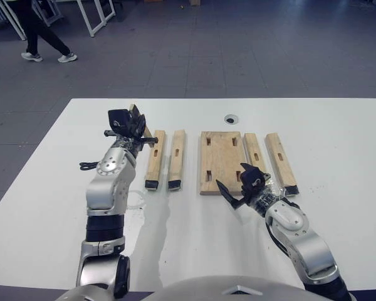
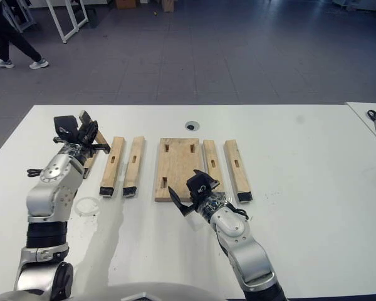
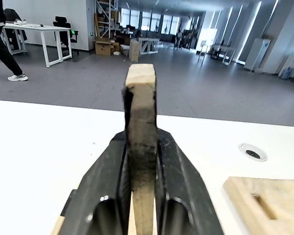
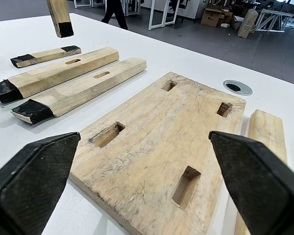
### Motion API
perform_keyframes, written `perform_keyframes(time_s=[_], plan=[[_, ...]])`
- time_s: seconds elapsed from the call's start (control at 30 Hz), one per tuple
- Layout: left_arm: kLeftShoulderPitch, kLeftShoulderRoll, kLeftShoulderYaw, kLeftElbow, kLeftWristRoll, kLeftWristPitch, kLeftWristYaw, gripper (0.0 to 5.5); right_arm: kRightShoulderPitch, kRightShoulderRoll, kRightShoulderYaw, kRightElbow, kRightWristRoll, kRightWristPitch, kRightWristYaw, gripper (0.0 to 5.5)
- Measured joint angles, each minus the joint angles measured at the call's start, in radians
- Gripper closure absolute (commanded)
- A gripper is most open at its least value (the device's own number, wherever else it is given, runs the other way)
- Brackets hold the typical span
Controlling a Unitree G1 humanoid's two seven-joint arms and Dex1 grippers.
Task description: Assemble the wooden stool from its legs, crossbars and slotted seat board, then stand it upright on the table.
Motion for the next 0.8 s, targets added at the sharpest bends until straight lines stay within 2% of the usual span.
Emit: perform_keyframes(time_s=[0.43,0.8], plan=[[0.015,-0.058,0.022,0.183,0.083,-0.2,-0.01,5.09,-0.013,0.003,0.0,0.0,-0.005,0.004,0.005,0.66],[0.006,-0.085,0.042,0.171,0.066,-0.183,-0.041,5.09,-0.017,0.002,-0.002,0.0,-0.004,0.019,0.013,0.66]])
